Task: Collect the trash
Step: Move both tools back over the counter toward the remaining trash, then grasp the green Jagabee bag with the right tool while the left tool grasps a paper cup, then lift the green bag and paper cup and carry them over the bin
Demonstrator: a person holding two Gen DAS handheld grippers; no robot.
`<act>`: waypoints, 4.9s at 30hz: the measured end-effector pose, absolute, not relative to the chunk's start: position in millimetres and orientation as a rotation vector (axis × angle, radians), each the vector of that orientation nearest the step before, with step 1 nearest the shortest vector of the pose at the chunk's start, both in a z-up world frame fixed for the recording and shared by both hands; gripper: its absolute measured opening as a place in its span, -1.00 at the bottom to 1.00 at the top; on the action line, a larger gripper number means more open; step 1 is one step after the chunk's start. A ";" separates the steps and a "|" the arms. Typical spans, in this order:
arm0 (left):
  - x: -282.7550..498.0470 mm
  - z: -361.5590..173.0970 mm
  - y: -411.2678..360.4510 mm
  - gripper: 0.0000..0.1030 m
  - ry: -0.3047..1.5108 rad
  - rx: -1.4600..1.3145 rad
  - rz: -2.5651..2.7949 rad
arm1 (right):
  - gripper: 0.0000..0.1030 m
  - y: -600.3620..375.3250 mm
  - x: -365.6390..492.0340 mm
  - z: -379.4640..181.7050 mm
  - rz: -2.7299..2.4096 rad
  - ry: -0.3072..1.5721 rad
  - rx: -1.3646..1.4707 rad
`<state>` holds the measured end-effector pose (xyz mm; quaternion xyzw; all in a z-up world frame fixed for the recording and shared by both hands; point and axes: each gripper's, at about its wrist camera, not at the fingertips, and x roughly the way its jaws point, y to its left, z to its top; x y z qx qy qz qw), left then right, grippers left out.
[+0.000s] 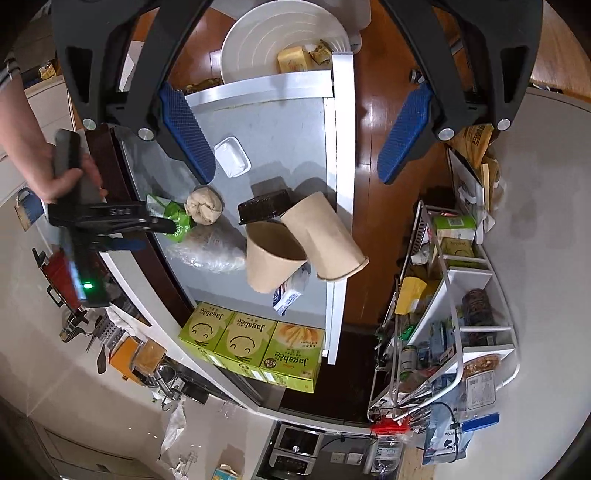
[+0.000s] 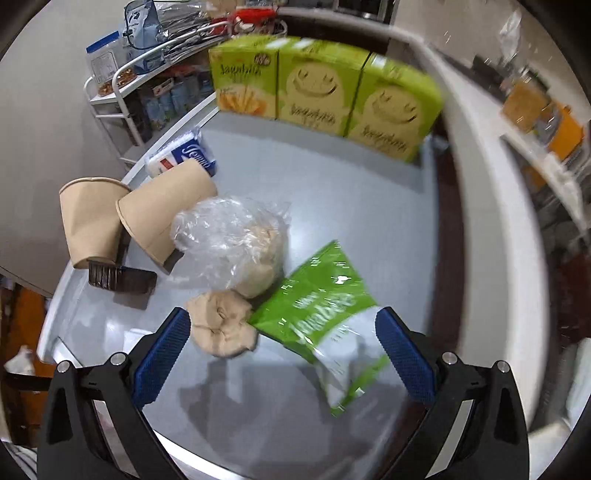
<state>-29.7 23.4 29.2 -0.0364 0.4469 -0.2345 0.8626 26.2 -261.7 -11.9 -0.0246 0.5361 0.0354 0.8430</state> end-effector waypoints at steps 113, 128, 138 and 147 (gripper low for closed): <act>-32.3 25.3 0.0 -0.17 1.018 -0.071 -0.661 | 0.25 -243.3 -98.4 47.1 0.119 1.058 0.217; -103.6 -0.7 -15.9 -0.17 1.098 0.145 -0.741 | 0.25 -216.1 -163.8 14.8 0.218 1.196 0.204; -137.6 -42.5 -29.3 -0.17 1.175 0.298 -0.793 | 0.25 -211.6 -186.2 -27.5 0.214 1.309 0.164; -144.3 -90.4 -38.2 -0.17 1.254 0.413 -0.799 | 0.25 -205.7 -185.2 -75.1 0.187 1.382 0.133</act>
